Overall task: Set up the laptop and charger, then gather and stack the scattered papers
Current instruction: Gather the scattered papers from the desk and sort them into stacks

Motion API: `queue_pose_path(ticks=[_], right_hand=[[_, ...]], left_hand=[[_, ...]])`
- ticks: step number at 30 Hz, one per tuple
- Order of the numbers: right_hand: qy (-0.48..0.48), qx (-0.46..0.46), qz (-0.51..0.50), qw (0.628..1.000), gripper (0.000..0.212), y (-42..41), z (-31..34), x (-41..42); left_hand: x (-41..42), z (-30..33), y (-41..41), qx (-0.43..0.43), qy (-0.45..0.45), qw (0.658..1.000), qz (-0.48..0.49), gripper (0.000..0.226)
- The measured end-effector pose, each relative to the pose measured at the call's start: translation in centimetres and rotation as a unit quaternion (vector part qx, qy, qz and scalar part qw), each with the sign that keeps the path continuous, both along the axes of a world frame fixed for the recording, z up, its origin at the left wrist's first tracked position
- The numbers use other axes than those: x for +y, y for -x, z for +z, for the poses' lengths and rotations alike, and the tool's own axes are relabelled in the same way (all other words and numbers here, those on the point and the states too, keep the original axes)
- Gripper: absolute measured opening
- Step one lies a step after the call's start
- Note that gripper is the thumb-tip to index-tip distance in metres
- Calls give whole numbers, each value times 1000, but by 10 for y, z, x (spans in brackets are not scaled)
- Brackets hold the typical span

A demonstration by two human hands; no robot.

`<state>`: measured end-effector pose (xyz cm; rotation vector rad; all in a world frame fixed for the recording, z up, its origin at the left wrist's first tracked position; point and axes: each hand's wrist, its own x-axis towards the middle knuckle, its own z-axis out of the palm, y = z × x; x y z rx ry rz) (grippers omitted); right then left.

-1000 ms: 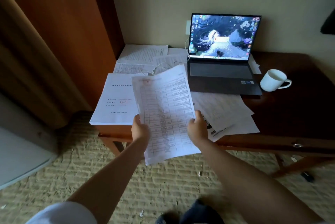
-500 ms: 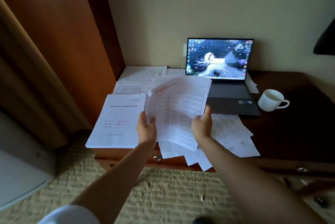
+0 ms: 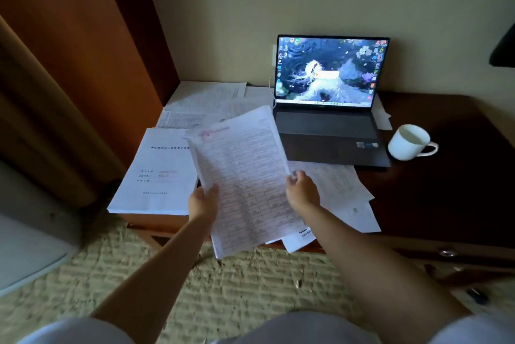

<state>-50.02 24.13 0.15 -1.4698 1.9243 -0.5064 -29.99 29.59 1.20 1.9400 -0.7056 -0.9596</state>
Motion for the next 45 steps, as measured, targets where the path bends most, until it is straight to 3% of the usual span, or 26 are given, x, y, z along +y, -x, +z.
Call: queue_pose_path(ticks=[2,6,9,11,14,15,16,18,20,23,27,31,36,41,43,45], right_hand=[[-69,111,72,989,60,9,-18,7],[-102,200,221,949,90,7,-45,19],[-109,248,251,929,107,-1,-60,27],[-78,253,240,934,94,-2,-63,30],[15,217,189,958,48,5,-56,24],[13,206,187,960,46,7,-53,21],[-17,201,208,957,59,9,-51,19],[-104,228,314,916,107,10,-49,21],[-129,282,386,869,126,10,-54,35],[-43,334,370,866,101,10,-61,56],[41,260,319,911,75,17,-51,57],[50,328,369,868,93,35,-48,52],[32,387,361,848,103,41,-60,58],[115,296,278,906,40,33,-63,71],[106,206,235,944,27,33,-54,74],[48,130,235,962,28,37,-37,71]], left_hand=[[9,-14,-5,-48,-29,998,6,24],[22,-31,-14,-128,-53,989,60,24],[27,-32,-15,-147,-62,984,79,19],[31,-34,-13,-155,-59,983,75,19],[35,-39,-13,-152,-57,984,78,20],[37,-39,-13,-148,-59,984,83,21],[38,-39,-14,-147,-58,983,90,22],[40,-37,-15,-156,-59,980,107,26],[43,-35,-16,-169,-63,976,120,28],[49,-34,-18,-184,-70,973,121,29],[55,-33,-21,-184,-66,974,112,26],[63,-32,-22,-168,-52,978,110,22],[66,-39,-25,-139,-19,987,80,18],[72,-43,-18,-118,-15,992,47,18],[74,-41,-19,-121,-18,992,43,20],[71,-39,-22,-127,-19,991,47,22]])
